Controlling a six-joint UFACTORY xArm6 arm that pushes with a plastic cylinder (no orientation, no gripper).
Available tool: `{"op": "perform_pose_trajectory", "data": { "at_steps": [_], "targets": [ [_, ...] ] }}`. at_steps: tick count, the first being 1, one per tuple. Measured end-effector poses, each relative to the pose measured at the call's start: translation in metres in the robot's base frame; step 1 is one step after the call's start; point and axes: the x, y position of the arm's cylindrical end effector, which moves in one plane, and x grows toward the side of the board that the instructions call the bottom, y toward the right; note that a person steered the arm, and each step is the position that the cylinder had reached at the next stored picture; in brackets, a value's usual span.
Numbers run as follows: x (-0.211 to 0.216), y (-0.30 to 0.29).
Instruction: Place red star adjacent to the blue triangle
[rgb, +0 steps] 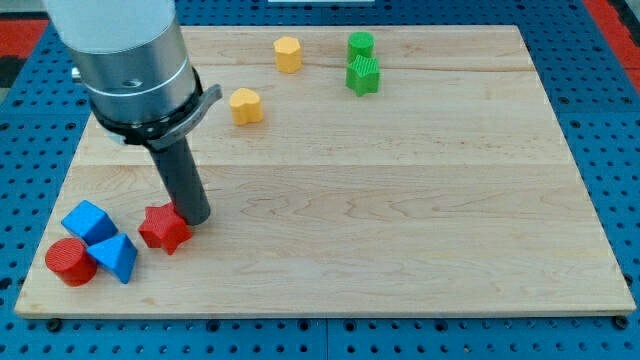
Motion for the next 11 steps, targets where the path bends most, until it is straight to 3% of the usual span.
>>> {"op": "perform_pose_trajectory", "data": {
  "at_steps": [1,2,3,4,5,11],
  "targets": [
    [0.002,0.006],
    [0.009,0.049],
    [0.037,0.059],
    [0.055,0.044],
    [0.038,0.029],
    [0.026,-0.022]
  ]
}}
